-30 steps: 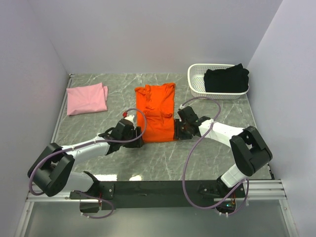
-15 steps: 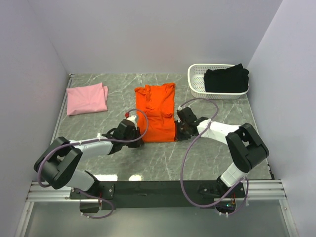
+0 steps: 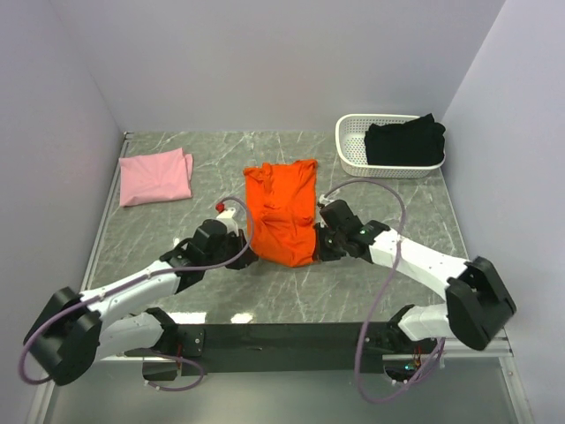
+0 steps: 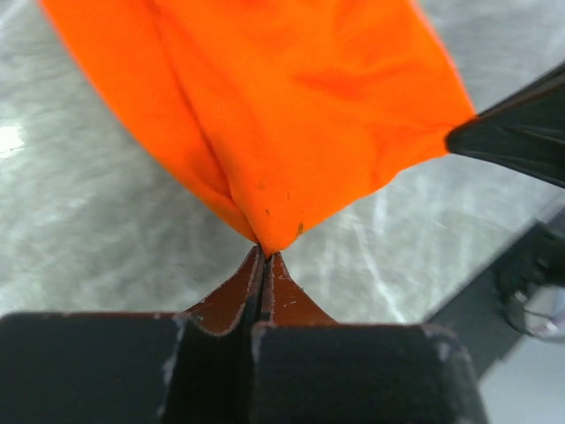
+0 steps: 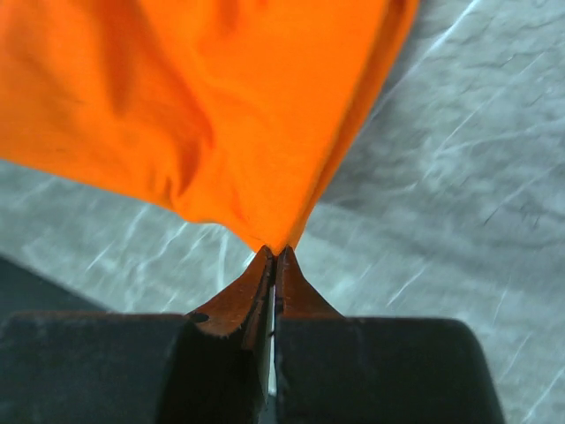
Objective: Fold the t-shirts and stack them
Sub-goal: Fold the tshirt
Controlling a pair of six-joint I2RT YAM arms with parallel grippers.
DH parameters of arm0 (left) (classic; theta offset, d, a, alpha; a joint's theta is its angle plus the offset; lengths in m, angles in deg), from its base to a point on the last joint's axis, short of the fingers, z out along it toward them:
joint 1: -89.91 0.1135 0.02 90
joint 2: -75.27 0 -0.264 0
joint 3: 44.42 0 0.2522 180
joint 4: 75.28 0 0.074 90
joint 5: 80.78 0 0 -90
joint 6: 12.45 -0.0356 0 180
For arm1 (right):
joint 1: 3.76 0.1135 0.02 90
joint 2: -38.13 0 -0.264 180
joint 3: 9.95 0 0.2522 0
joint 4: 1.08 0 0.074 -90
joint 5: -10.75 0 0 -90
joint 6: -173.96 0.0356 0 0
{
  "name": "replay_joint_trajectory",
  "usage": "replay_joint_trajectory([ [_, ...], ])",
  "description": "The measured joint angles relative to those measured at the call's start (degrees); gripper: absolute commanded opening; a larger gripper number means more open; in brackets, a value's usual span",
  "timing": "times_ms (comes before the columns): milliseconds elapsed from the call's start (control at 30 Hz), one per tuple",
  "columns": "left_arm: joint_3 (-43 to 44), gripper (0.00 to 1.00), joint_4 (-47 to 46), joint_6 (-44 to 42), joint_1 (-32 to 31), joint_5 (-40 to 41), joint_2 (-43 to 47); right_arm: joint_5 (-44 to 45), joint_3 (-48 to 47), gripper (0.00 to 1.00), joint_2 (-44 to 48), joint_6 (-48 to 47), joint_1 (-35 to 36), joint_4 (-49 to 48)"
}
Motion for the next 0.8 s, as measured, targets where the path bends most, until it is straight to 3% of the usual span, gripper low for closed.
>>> replay_joint_trajectory([
  [800, -4.02, 0.01, 12.13, 9.46, -11.56, -5.84, 25.46, -1.75, -0.31, 0.00, 20.39, 5.68, 12.48, 20.63],
])
